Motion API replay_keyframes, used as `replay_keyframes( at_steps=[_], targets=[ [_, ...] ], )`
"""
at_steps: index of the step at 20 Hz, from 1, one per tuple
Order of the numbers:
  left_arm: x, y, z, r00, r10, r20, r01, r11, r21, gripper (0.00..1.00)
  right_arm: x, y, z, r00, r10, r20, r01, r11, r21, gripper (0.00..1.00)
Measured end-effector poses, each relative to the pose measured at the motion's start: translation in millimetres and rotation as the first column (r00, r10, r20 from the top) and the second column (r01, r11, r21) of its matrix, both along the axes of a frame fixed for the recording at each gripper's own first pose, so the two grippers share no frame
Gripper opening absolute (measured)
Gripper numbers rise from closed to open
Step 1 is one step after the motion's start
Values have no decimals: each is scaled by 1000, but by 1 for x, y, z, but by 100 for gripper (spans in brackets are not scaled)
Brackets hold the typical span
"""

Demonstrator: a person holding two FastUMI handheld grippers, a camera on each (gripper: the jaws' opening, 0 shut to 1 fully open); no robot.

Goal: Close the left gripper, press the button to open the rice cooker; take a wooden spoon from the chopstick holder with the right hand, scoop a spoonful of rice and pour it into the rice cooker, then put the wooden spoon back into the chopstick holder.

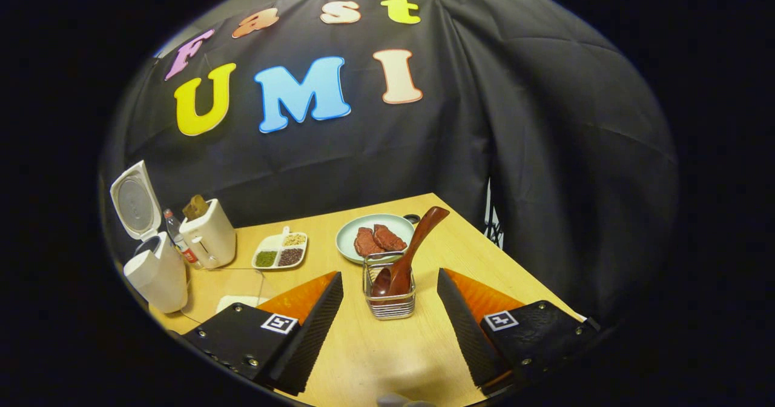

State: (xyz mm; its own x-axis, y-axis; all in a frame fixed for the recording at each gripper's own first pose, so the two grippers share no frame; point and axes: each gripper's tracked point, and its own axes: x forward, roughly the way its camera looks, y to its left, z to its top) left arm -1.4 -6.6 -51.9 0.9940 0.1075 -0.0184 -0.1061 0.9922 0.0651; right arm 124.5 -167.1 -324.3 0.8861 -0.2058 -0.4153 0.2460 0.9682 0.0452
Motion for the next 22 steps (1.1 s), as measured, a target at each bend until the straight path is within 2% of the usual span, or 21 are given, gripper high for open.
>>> replay_keyframes(
  at_steps=[6, 11, 16, 20, 21, 22],
  targets=[
    [26, -4, -14, 996, 74, -53, -76, 996, -47, 100, 67, -35, -44, 998, -43, -51, 47, 996, 74, 96],
    [41, -5, -19, 990, 122, -75, -124, 992, -15, 98, 106, -54, -54, 997, -59, -59, 65, 992, 105, 96],
    [48, -5, -23, 985, 148, -90, -148, 989, 2, 99, 117, -60, -59, 995, -69, -67, 78, 988, 135, 96],
    [53, -7, -21, 985, 147, -87, -146, 989, 18, 100, 121, -58, -59, 997, -44, -65, 53, 988, 148, 96],
    [53, -8, -21, 985, 147, -88, -146, 989, 25, 100, 124, -59, -60, 997, -47, -68, 57, 988, 145, 92],
    [54, -7, -19, 985, 149, -84, -147, 989, 32, 100, 123, -65, -61, 996, -65, -69, 74, 988, 134, 68]
  ],
)
